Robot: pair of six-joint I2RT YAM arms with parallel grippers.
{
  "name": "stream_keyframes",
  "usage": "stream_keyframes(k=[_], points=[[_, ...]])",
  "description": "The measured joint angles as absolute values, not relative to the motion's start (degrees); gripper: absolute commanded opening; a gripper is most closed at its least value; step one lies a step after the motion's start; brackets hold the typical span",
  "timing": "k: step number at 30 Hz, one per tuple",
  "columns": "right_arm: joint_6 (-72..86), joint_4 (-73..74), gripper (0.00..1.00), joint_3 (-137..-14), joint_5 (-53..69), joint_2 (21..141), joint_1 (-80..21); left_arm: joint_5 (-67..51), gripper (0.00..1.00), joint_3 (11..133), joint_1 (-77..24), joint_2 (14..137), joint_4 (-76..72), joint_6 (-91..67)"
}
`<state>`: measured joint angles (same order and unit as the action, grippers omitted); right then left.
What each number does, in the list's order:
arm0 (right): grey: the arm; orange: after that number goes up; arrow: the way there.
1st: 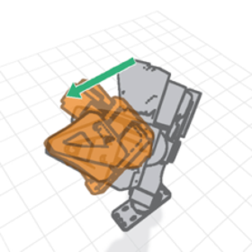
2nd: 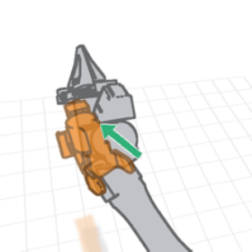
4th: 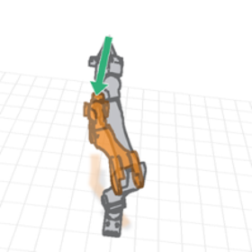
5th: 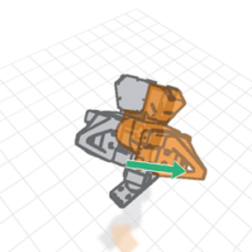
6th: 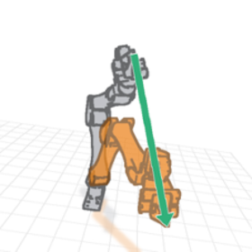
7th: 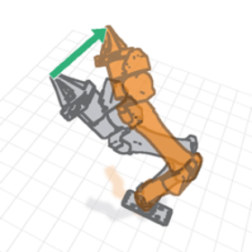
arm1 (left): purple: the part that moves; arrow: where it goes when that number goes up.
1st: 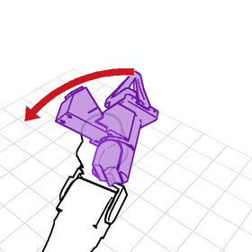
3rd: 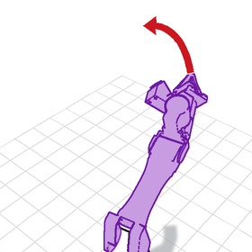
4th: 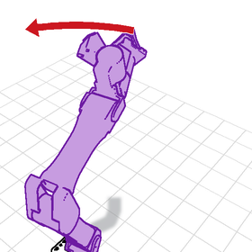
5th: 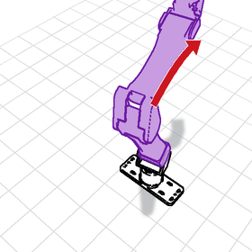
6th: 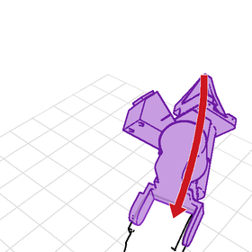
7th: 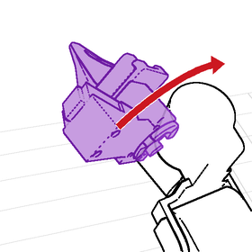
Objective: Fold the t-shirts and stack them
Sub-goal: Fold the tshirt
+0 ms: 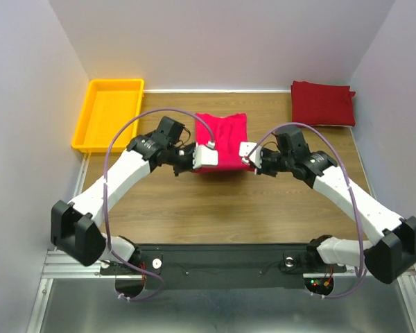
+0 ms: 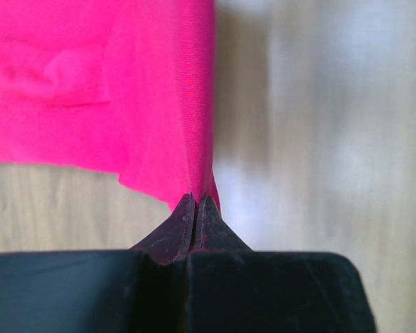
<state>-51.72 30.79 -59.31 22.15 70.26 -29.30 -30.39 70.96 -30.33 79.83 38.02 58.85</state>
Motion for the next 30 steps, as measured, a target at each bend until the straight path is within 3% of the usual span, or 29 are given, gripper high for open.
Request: stream_keyframes(k=[6,13,23,30], points=[[-52.16,45.71,0.0,-58.76,29.08,57.82,-31.79,-34.46,0.0,66.37,-38.04,69.76,46.98,59.2],[-53.12,56.38,0.01,-58.0,37.6,44.73,-33.5,-42.85,0.0,65.01,-40.03,63.66,56.03,60.05],[-56.16,56.95,0.01,-58.87,35.0,60.88,-32.8,-41.58,0.0,71.81,-38.41,74.04,59.57,61.08],[-63.55,56.64,0.01,-61.63,39.09,68.79,-20.58,-41.95,0.0,82.06,-33.8,87.15,60.47,66.41]])
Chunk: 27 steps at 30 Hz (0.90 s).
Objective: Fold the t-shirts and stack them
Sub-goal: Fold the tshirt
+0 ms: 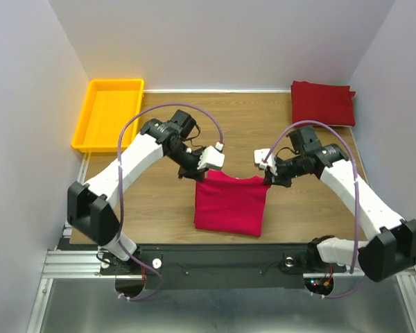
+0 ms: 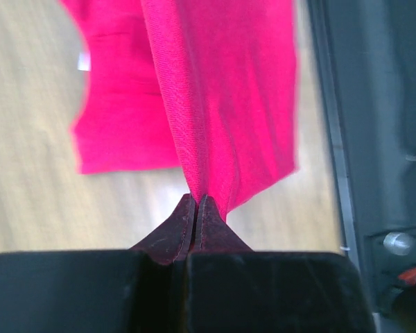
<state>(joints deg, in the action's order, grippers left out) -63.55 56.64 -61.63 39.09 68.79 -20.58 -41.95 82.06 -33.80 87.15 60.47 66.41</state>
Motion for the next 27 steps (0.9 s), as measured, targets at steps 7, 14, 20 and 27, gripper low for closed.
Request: stream_keyframes(k=[7,14,20,27], points=[[-71.75,55.59,0.04,-66.37,42.61,83.02,-13.34,-43.11,0.07,95.15,-29.69,104.42,60.42,71.92],[-72.71,47.72,0.08,-67.64,42.74,99.02,-10.96,-44.51,0.2,103.79,-25.87,123.31,59.42,72.97],[-70.52,43.86,0.34,-70.35,42.89,102.56,-9.3,-45.91,0.32,108.79,-24.64,128.2,58.78,71.35],[-64.1,41.5,0.53,-70.74,39.7,102.56,-8.34,-46.52,0.64,107.98,-23.83,124.73,52.77,65.19]])
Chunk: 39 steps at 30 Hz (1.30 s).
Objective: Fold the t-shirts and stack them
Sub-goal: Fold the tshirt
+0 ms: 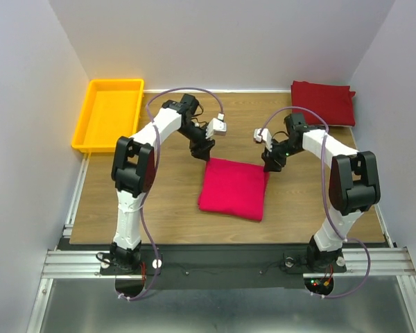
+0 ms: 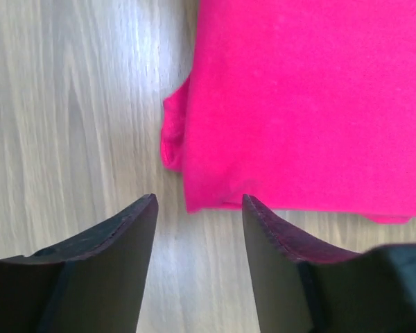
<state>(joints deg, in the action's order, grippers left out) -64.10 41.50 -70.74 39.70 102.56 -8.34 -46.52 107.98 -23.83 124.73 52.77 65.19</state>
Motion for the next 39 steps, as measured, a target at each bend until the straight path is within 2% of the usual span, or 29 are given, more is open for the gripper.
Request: stream_keyframes(k=[7,11,18,27,30,34,36,39], points=[[-42.17,39.03,0.53,-76.47,39.66,102.63,-6.33,-45.93,0.62,85.17,-21.41,108.27,37.91,49.39],[-30.81,37.43,0.52,-76.77,40.38,103.2,-5.89,-46.06,0.62,78.41,-21.54,103.44,29.95,41.12],[-18.24,36.34,0.46,-76.79,42.72,110.32,-5.87,-44.93,0.56,67.81,-21.74,102.04,22.39,30.13],[-14.7,35.99,0.38,-82.78,45.82,119.46,-6.87,-46.48,0.45,58.54,-21.76,101.95,17.78,20.1],[-14.22,35.31,0.42,-86.54,46.48,121.56,-8.36,-48.42,0.48,56.45,-21.76,100.64,17.56,18.94],[-13.28,34.54,0.51,-89.25,47.33,122.21,-9.61,-48.9,0.6,56.18,-21.78,93.8,17.56,20.16],[-13.02,34.15,0.51,-89.23,47.11,121.49,-9.78,-47.92,0.62,57.69,-21.93,90.04,17.8,22.46],[-11.99,33.17,0.44,-88.53,46.24,119.28,-9.26,-45.58,0.63,64.36,-22.83,88.16,18.31,26.81]])
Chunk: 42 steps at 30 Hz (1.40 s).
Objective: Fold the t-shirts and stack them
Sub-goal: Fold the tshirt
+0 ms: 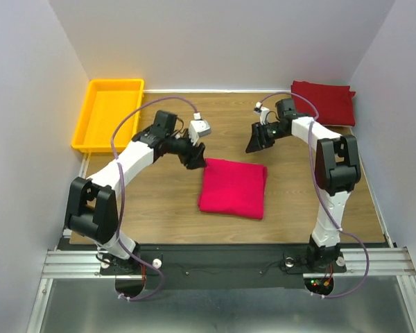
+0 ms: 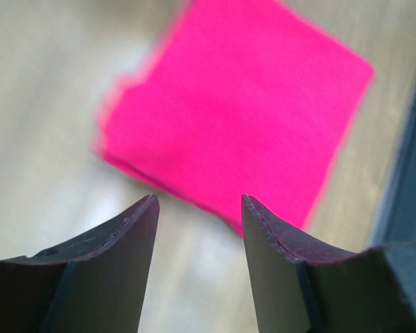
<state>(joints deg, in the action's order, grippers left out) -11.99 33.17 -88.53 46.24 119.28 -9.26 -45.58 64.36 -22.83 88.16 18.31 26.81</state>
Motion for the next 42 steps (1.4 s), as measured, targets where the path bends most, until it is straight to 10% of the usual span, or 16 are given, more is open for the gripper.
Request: stream_keyframes(k=[15,33,42], points=[[-8.51,27.79,0.31,-80.82,41.28,115.48,-6.55,-41.06,0.63,96.64,-38.98,118.65,24.01,45.89],[-9.13,27.55,0.31,-76.6,42.63,115.72,-4.45,-42.26,0.5,104.01,-41.32,129.21,23.88,47.42],[-10.11,27.16,0.31,-74.65,45.69,115.87,-4.45,-43.38,0.16,105.91,-41.69,131.39,24.38,47.51]])
